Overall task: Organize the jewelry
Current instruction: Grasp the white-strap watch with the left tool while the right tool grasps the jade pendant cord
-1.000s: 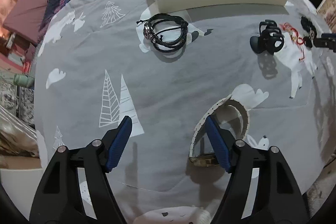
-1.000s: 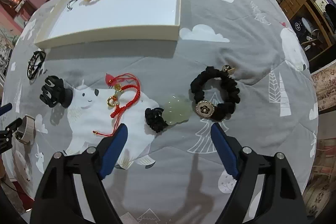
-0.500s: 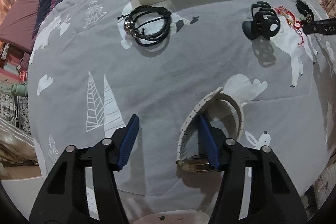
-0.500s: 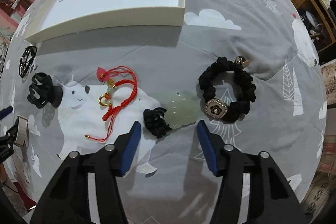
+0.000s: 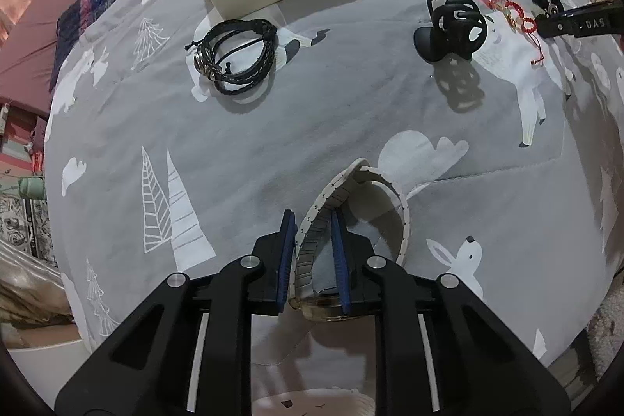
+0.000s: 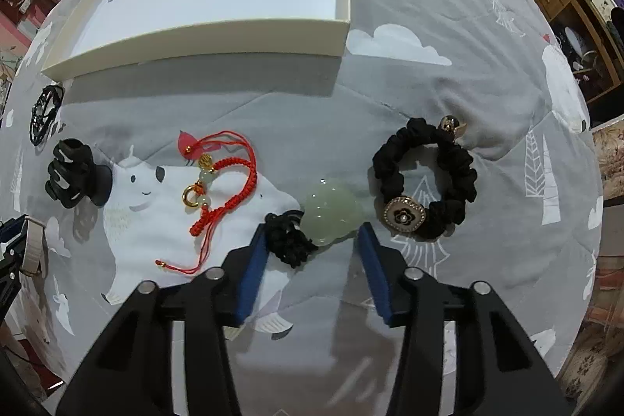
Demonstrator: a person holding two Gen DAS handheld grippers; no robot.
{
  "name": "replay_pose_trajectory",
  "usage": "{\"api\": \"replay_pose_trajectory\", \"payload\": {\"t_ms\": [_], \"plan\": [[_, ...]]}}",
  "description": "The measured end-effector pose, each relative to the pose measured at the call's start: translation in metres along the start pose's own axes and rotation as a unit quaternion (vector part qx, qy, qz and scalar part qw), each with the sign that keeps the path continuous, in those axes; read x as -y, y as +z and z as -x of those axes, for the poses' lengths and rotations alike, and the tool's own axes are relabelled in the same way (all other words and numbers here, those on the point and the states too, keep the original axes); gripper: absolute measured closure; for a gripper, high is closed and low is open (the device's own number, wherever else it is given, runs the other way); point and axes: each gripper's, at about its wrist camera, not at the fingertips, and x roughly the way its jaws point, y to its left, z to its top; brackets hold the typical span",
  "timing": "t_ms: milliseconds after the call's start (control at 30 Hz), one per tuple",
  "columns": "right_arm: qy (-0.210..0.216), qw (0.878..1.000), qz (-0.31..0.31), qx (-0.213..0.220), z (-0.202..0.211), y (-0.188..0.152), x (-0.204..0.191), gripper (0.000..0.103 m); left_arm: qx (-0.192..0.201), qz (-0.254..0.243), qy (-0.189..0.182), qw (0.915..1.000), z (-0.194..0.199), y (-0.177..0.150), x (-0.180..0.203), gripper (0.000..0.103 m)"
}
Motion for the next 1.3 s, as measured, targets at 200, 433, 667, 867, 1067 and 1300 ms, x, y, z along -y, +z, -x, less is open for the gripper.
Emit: {"api": "replay_pose_trajectory", "payload": {"t_ms": [200,433,667,867,1067,1300], "plan": [[-0.003,1.0,0.01,0.005,0.007,-0.002,-0.007,0.068,0.001,-0.001,0.0,1.0,-0.001,0.004,0.004,0.086],[-0.012,1.0,0.021,0.008,0.011,-0.005,-0.019,0.081,0.004,0.0,0.003,1.0,0.004,-0.005,-0.004,0.087],[-0.01,0.999,0.018,0.028,0.021,-0.019,-0.015,0.086,0.007,0.005,0.005,1.0,0.005,-0.002,-0.001,0.091],[0.001,0.999,0.015,0.05,0.039,-0.025,-0.011,0.088,0.012,0.02,-0.004,0.9997,0.009,-0.001,-0.007,0.095],[0.011,0.998,0.004,0.063,0.045,-0.021,0.002,0.092,0.02,0.041,-0.008,0.9989,0.014,0.001,-0.014,0.099],[0.019,0.997,-0.004,0.074,0.047,-0.014,0.013,0.092,0.031,0.048,0.004,0.9984,0.023,0.013,-0.014,0.099]]}}
